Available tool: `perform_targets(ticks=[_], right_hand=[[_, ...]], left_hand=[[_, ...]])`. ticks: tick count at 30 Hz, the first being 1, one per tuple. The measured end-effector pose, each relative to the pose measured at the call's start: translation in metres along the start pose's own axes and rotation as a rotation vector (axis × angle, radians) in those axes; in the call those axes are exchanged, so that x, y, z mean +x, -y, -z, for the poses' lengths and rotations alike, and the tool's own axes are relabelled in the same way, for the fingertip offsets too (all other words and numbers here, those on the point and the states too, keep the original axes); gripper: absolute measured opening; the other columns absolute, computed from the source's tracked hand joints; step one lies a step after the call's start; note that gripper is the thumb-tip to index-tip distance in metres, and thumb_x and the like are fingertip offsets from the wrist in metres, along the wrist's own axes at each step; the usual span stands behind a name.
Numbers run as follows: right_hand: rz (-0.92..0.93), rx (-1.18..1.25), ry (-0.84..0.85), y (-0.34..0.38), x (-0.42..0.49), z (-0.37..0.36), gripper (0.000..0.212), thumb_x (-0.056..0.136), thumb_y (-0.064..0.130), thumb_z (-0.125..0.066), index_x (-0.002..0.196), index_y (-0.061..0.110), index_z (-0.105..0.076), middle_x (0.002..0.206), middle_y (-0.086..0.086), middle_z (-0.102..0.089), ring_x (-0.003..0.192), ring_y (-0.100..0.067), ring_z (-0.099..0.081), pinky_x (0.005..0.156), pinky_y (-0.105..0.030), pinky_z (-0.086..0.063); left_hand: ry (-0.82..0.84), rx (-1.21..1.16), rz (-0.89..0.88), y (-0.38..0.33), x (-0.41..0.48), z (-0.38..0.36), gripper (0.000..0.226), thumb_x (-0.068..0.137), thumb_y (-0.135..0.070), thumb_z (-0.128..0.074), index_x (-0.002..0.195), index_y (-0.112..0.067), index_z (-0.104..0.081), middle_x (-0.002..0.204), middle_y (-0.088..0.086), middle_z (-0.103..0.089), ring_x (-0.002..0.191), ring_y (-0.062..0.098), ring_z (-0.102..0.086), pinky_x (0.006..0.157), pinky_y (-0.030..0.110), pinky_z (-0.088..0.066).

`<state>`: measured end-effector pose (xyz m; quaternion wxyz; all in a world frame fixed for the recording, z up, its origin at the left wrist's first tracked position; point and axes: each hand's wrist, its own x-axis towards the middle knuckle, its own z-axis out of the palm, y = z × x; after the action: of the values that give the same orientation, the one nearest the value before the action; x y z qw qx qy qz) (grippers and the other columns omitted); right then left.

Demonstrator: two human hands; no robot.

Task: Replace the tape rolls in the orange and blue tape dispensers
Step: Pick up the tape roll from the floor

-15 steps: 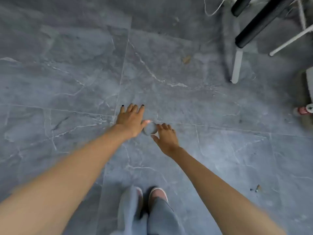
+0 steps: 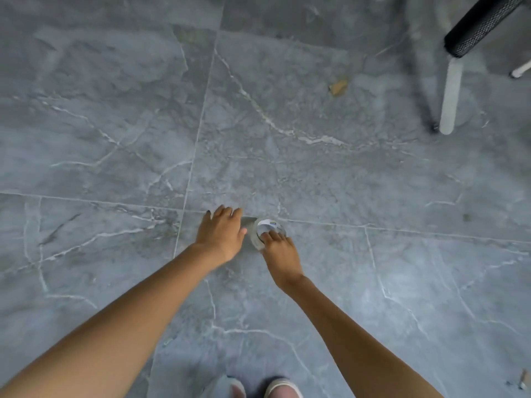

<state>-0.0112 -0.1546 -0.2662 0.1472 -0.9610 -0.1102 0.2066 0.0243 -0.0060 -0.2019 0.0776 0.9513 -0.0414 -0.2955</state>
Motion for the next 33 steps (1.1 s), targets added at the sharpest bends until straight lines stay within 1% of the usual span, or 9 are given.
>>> perform_targets(ticks=[3, 6, 11, 15, 20, 22, 26, 30, 33], right_hand=[[-0.017, 0.249, -0.103, 0.025, -0.047, 0.071, 0.03, 0.088, 0.009, -0.058, 0.117, 0.007, -0.057, 0.117, -0.012, -0.062, 0.107, -0.031, -0.056, 0.087, -0.038, -0.041], [-0.04, 0.438, -0.201, 0.054, -0.111, 0.166, 0.018, 0.086, 0.012, -0.062, 0.104, 0.013, -0.061, 0.093, -0.001, -0.063, 0.082, -0.018, -0.058, 0.072, -0.03, -0.046], [-0.03, 0.635, -0.321, 0.115, -0.219, 0.373, 0.026, 0.079, 0.019, -0.066, 0.088, 0.041, -0.055, 0.079, 0.028, -0.056, 0.071, 0.008, -0.049, 0.067, -0.008, -0.038], [0.023, 0.656, -0.463, 0.16, -0.285, 0.539, 0.02, 0.071, 0.043, -0.063, 0.086, 0.05, -0.053, 0.084, 0.04, -0.059, 0.073, 0.012, -0.056, 0.074, -0.014, -0.044], [0.159, 0.61, -0.601, 0.207, -0.349, 0.71, 0.035, 0.068, 0.04, -0.061, 0.097, 0.056, -0.051, 0.1, 0.052, -0.053, 0.087, 0.021, -0.055, 0.084, -0.004, -0.039], [0.185, 0.642, -0.619, 0.218, -0.371, 0.754, 0.037, 0.07, 0.044, -0.059, 0.096, 0.068, -0.05, 0.104, 0.046, -0.055, 0.094, 0.013, -0.058, 0.087, -0.01, -0.042], [0.185, 0.755, -0.644, 0.223, -0.395, 0.794, 0.027, 0.074, 0.052, -0.065, 0.095, 0.066, -0.054, 0.11, 0.032, -0.06, 0.1, 0.004, -0.061, 0.086, -0.011, -0.045], [0.155, 0.818, -0.643, 0.219, -0.396, 0.811, 0.033, 0.083, 0.023, -0.07, 0.093, 0.051, -0.057, 0.097, 0.022, -0.065, 0.088, -0.003, -0.063, 0.077, -0.012, -0.047], [0.108, 0.877, -0.631, 0.214, -0.381, 0.819, 0.028, 0.082, 0.02, -0.071, 0.089, 0.045, -0.06, 0.092, 0.02, -0.068, 0.086, -0.003, -0.065, 0.077, -0.011, -0.047]], left_hand=[[0.076, -0.363, 0.133, -0.025, -0.046, 0.041, 0.049, 0.095, -0.044, -0.041, 0.125, -0.007, -0.052, 0.13, 0.014, -0.057, 0.122, 0.031, -0.051, 0.099, 0.037, -0.042], [0.199, -0.842, 0.228, -0.066, -0.116, 0.115, 0.041, 0.093, -0.048, -0.046, 0.083, -0.009, -0.058, 0.087, 0.008, -0.06, 0.088, 0.025, -0.057, 0.071, 0.03, -0.04], [0.191, -1.389, 0.157, -0.13, -0.259, 0.288, 0.019, 0.094, -0.024, -0.054, 0.091, -0.009, -0.064, 0.087, 0.006, -0.069, 0.083, 0.018, -0.06, 0.078, 0.027, -0.046], [0.104, -1.535, 0.059, -0.172, -0.364, 0.445, 0.023, 0.091, -0.018, -0.059, 0.1, 0.002, -0.067, 0.102, 0.016, -0.075, 0.102, 0.038, -0.067, 0.098, 0.047, -0.046], [-0.004, -1.62, -0.068, -0.221, -0.465, 0.608, 0.027, 0.095, -0.017, -0.053, 0.105, 0.006, -0.062, 0.096, 0.014, -0.076, 0.088, 0.036, -0.072, 0.084, 0.043, -0.051], [-0.02, -1.63, -0.124, -0.236, -0.494, 0.651, 0.027, 0.096, -0.018, -0.052, 0.103, 0.006, -0.062, 0.092, 0.015, -0.075, 0.081, 0.031, -0.072, 0.074, 0.04, -0.058], [-0.042, -1.618, -0.144, -0.258, -0.521, 0.686, 0.028, 0.094, -0.024, -0.054, 0.099, 0.002, -0.063, 0.087, 0.014, -0.07, 0.084, 0.031, -0.066, 0.086, 0.049, -0.052], [-0.058, -1.658, -0.113, -0.274, -0.512, 0.694, 0.024, 0.095, -0.021, -0.053, 0.098, 0.001, -0.063, 0.077, 0.011, -0.07, 0.083, 0.032, -0.064, 0.096, 0.054, -0.048], [-0.093, -1.669, -0.091, -0.282, -0.493, 0.702, 0.021, 0.095, -0.02, -0.053, 0.1, -0.003, -0.063, 0.08, 0.01, -0.068, 0.086, 0.03, -0.064, 0.097, 0.052, -0.049]])
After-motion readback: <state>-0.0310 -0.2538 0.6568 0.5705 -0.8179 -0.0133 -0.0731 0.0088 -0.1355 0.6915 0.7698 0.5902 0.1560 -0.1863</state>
